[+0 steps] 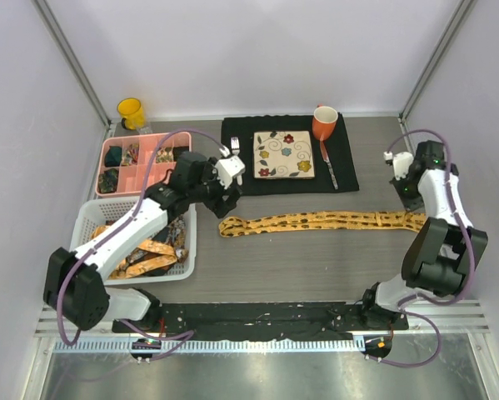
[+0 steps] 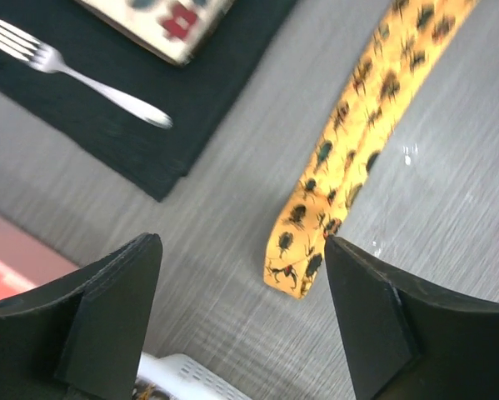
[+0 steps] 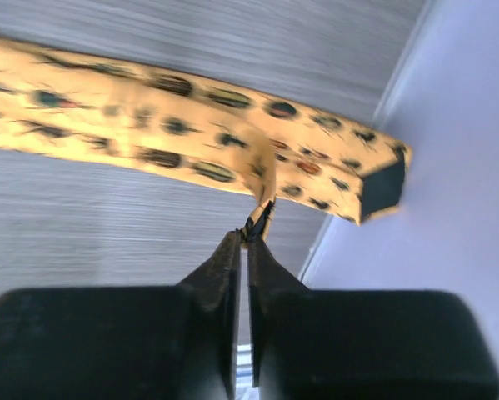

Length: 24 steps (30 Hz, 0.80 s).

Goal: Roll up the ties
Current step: Roll the tie at the center of the board.

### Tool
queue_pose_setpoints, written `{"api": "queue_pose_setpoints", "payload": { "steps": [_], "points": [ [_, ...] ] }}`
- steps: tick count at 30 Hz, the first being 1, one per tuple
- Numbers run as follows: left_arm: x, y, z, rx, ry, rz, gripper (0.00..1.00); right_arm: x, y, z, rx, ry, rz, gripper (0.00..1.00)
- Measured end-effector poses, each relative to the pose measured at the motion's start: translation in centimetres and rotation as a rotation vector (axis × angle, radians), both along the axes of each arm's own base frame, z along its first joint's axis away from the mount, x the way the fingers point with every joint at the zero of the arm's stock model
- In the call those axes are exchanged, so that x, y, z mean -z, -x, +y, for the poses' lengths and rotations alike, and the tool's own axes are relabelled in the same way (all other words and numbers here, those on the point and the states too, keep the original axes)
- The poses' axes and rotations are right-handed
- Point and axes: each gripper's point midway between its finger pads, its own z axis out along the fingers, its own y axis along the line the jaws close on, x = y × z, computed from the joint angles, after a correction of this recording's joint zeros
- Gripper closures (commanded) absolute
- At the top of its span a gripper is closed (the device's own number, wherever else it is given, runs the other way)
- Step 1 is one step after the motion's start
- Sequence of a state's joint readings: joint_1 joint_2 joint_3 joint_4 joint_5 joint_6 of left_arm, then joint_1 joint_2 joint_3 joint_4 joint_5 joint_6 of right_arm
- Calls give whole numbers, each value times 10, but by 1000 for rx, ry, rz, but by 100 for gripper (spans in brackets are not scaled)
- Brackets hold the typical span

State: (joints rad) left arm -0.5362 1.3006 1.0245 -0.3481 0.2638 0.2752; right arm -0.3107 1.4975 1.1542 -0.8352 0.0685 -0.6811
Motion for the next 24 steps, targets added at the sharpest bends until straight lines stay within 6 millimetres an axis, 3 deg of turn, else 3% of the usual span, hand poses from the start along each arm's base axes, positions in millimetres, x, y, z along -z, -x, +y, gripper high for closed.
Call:
{"api": "queue_pose_setpoints", "payload": {
  "steps": [4,5,8,14,18,21,24],
  "points": [
    [37,6,-9,85,-88,72,26,12,1,-38,77,-4,66,75],
    [59,8,-15,125,-136,121,27,26,-1,-54,116,-22,109,74],
    [78,9,-23,162,-181,176,27,31,-3,-65,146,-32,133,69],
    [104,-1,-44,197,-230,221,25,14,-18,-77,187,9,76,68],
    [117,-3,-49,211,-268,248,21,15,-17,-73,199,-15,79,69],
    [124,0,-49,233,-289,268,17,22,-14,-56,183,-104,98,71],
    [127,9,-52,273,-286,289,11,33,-7,-32,157,-233,145,65]
  ]
}}
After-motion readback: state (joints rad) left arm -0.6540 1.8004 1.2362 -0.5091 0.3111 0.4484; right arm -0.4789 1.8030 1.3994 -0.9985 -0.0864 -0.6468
